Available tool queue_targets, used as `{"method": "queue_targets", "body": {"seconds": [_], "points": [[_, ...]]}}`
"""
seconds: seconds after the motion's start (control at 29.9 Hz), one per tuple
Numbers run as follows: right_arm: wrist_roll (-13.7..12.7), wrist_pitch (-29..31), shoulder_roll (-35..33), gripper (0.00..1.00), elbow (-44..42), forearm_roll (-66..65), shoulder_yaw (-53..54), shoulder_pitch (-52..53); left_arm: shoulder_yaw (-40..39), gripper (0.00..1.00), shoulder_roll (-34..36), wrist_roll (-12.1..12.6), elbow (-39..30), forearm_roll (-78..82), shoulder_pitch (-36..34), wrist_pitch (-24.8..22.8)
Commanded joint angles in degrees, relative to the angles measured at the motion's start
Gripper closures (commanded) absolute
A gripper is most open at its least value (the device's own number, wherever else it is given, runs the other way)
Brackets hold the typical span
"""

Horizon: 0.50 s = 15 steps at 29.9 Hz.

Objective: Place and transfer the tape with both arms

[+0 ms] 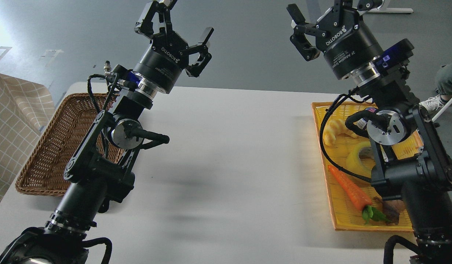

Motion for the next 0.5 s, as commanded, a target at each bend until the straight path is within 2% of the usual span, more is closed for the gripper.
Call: {"method": "queue_targets", "body": {"seconds": [0.0, 0.47], "points": [[0.0, 0.0, 0.0, 0.00, 0.2, 0.0, 0.0, -0.3, 0.0, 0.02, 0.1, -0.2, 0.0, 0.1, 0.5, 0.0], [0.0, 0.0, 0.0, 0.00, 0.1, 0.0, -0.1, -0.6, 0.0, 0.02, 0.1, -0.3, -0.1, -0.1, 0.2, 0.0]]}}
